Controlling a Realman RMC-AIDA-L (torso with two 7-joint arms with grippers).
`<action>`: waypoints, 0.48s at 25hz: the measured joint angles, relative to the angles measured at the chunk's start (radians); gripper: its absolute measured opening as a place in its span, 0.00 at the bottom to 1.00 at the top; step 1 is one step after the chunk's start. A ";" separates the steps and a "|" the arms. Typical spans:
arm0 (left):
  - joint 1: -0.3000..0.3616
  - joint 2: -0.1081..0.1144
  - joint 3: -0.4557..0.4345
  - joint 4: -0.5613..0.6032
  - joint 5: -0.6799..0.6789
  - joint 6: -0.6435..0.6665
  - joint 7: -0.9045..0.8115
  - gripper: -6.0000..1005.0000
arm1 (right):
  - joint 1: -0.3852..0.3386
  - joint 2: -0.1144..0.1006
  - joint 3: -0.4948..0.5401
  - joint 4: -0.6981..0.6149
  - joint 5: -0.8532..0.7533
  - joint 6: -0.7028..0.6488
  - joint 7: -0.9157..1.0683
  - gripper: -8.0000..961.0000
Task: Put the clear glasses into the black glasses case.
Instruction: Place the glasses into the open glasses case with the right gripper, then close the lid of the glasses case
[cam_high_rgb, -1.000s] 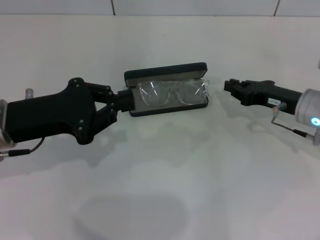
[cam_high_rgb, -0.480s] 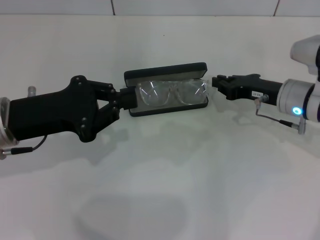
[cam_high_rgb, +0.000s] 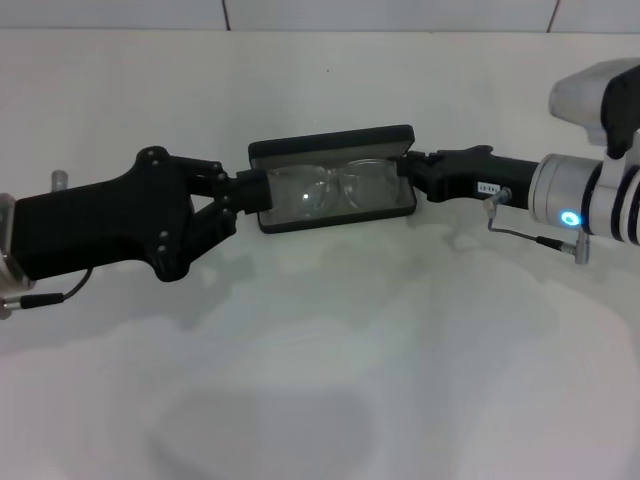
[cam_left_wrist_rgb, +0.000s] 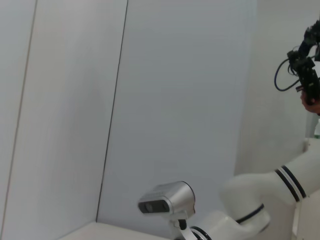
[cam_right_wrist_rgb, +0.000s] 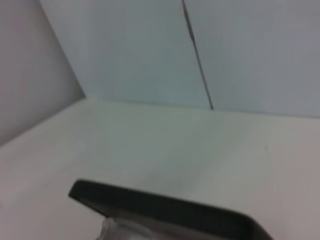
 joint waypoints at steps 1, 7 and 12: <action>0.002 0.000 0.000 0.000 -0.001 0.000 0.000 0.06 | -0.013 0.000 0.003 -0.016 0.006 -0.004 -0.002 0.15; 0.004 0.003 -0.001 0.000 -0.006 0.002 0.000 0.06 | -0.048 0.000 0.004 -0.070 0.004 -0.018 -0.004 0.15; 0.003 0.000 -0.002 0.000 -0.060 -0.006 0.014 0.06 | -0.124 -0.005 0.018 -0.122 0.004 -0.045 -0.017 0.15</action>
